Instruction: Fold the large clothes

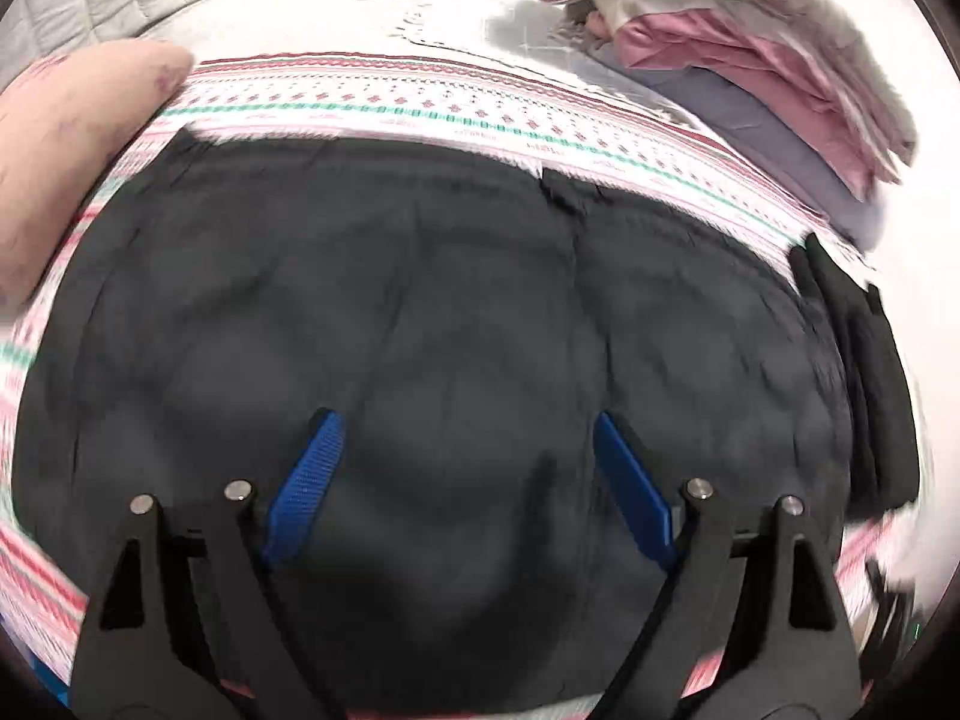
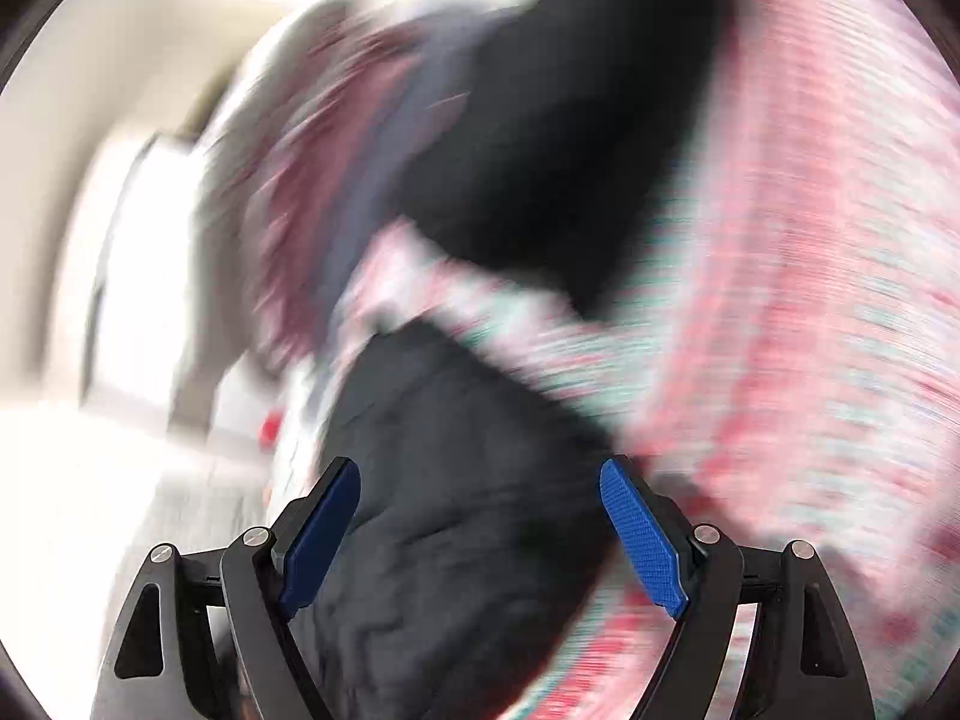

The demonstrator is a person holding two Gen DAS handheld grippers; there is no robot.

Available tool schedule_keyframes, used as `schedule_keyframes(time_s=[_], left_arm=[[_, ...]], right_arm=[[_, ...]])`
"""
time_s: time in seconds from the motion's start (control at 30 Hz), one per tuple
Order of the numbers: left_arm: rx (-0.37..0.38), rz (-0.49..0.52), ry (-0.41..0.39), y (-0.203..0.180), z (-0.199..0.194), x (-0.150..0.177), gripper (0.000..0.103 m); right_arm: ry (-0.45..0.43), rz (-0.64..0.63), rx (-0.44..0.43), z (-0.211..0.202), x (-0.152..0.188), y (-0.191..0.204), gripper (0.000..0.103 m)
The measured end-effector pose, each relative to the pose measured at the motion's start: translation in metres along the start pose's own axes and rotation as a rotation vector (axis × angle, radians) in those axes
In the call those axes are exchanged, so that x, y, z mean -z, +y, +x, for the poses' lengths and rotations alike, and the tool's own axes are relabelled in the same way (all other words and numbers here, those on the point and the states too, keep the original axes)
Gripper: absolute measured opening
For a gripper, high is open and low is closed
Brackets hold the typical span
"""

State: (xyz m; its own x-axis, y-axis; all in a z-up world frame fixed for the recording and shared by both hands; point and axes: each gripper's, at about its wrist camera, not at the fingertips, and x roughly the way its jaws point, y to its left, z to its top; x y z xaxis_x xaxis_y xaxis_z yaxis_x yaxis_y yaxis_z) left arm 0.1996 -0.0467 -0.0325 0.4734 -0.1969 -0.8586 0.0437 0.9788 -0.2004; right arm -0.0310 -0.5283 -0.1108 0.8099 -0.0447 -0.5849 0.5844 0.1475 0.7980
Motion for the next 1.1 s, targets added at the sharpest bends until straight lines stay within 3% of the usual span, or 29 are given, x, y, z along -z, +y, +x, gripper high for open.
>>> schedule_keyframes(time_s=[0.07, 0.17, 0.33, 0.5, 0.57, 0.63, 0.7, 0.73, 0.9, 1.1], left_arm=[[0.000, 0.024, -0.001, 0.005, -0.004, 0.024, 0.086], [-0.005, 0.067, -0.017, 0.000, -0.002, 0.039, 0.086], [-0.049, 0.126, -0.030, -0.007, 0.015, 0.049, 0.086], [-0.041, 0.146, -0.041, -0.009, 0.015, 0.050, 0.086], [-0.036, 0.150, -0.034, -0.011, 0.017, 0.049, 0.086], [-0.038, 0.157, -0.029, -0.013, 0.019, 0.048, 0.086], [-0.041, 0.163, -0.030, -0.015, 0.019, 0.051, 0.086], [-0.040, 0.171, -0.031, -0.016, 0.019, 0.051, 0.086], [-0.049, 0.204, -0.031, -0.027, 0.020, 0.058, 0.086], [0.017, 0.253, -0.016, -0.050, 0.018, 0.067, 0.086]], right_arm=[[-0.012, 0.095, -0.017, -0.006, -0.004, -0.019, 0.084], [0.029, 0.029, -0.020, 0.004, 0.002, -0.007, 0.084], [0.257, -0.042, -0.120, 0.051, 0.028, 0.012, 0.084], [0.212, -0.100, -0.152, 0.053, 0.036, 0.026, 0.083], [0.216, -0.143, -0.148, 0.057, 0.044, 0.037, 0.074], [0.209, -0.202, -0.135, 0.058, 0.051, 0.049, 0.045], [0.182, -0.248, -0.128, 0.053, 0.055, 0.057, 0.025], [0.168, -0.272, -0.128, 0.051, 0.057, 0.061, 0.021], [0.060, -0.447, -0.137, 0.028, 0.071, 0.096, 0.013], [-0.035, -0.628, -0.260, -0.013, 0.091, 0.153, 0.010]])
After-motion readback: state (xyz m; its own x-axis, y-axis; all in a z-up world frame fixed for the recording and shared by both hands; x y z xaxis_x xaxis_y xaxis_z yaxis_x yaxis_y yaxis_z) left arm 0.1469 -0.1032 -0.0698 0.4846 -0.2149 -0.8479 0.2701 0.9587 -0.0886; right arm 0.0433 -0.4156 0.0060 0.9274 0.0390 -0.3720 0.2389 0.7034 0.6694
